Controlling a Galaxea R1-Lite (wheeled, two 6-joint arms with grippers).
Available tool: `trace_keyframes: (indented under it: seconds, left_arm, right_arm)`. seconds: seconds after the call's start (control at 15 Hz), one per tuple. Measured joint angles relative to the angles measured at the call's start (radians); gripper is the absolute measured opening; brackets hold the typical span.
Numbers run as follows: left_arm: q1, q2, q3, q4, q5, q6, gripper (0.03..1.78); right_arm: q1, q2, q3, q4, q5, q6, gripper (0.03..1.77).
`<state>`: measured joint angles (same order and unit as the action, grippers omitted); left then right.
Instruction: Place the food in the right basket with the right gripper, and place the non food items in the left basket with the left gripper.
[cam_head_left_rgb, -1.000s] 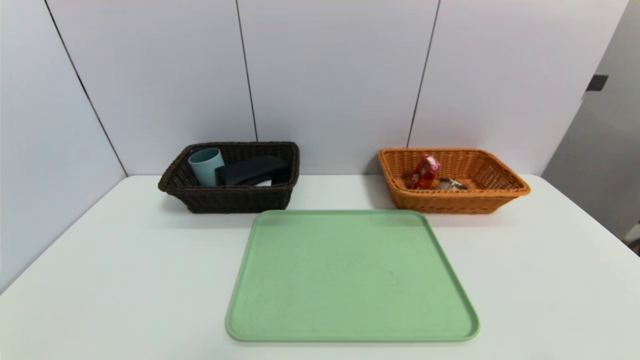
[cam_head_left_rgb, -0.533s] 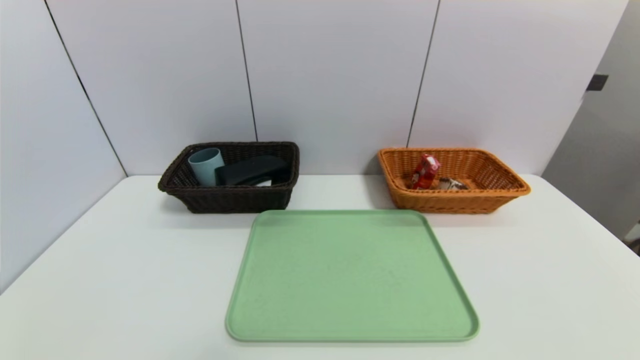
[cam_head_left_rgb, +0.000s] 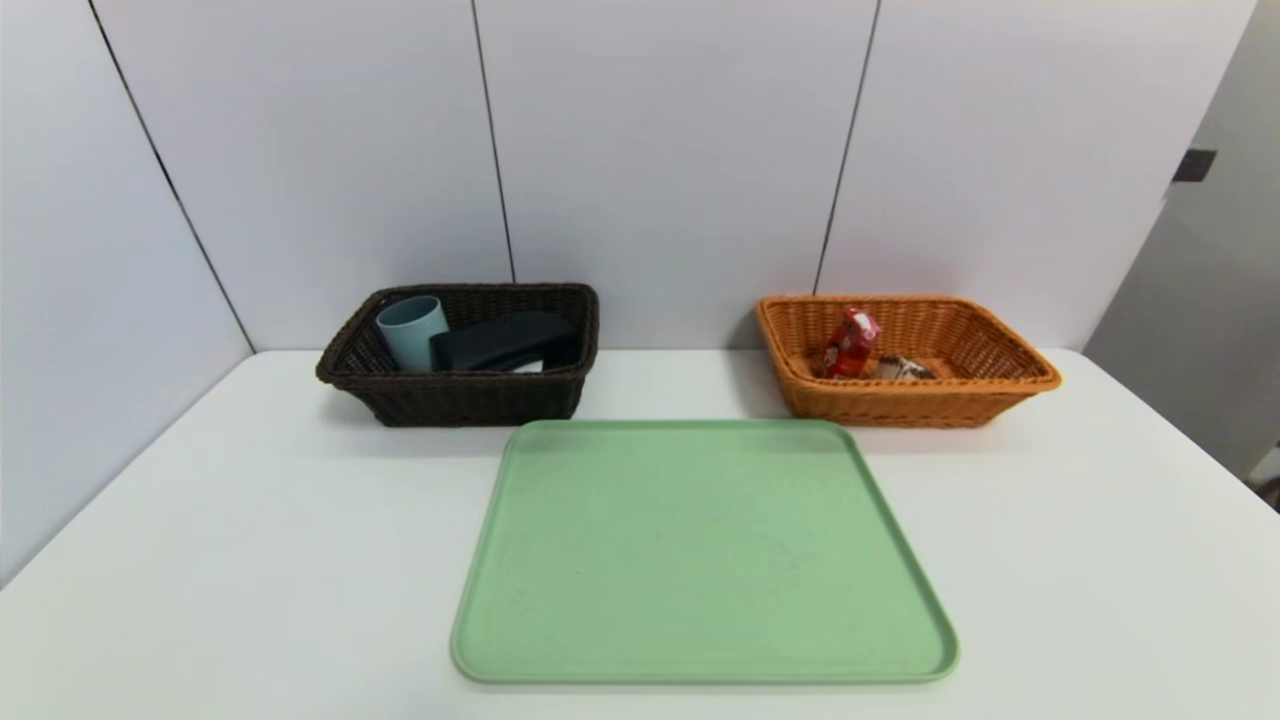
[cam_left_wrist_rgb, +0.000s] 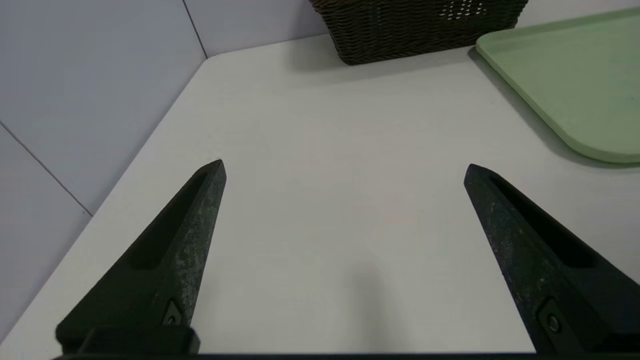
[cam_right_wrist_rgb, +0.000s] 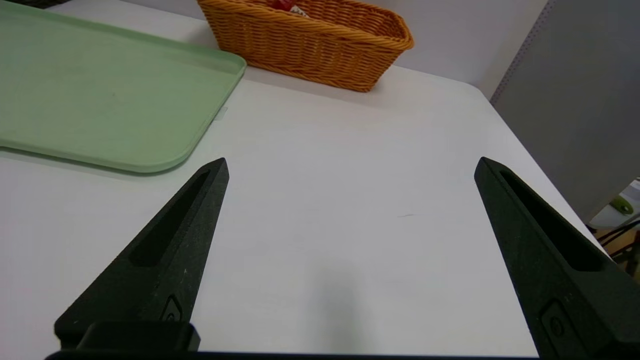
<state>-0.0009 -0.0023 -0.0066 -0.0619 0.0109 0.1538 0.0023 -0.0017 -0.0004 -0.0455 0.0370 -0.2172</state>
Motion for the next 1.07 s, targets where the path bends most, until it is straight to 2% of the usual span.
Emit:
trace_keyframes:
  seconds: [0.2,0.33,0.73,1.07]
  left_arm:
    - [0.0,0.0,0.006,0.005,-0.008,-0.044,1.69]
    - [-0.001,0.0,0.006,0.061,-0.01,-0.093,1.69]
    - [-0.001,0.0,0.007,0.055,-0.001,-0.193,1.69]
    - [0.0,0.0,0.007,0.055,0.0,-0.197,1.69]
  right_arm:
    - [0.0,0.0,0.0,0.05,0.008,0.023,1.7]
    - [0.0,0.0,0.0,0.051,0.008,0.025,1.7]
    - [0.0,0.0,0.0,0.051,0.008,0.026,1.7]
    - [0.0,0.0,0.0,0.052,0.005,0.049,1.7]
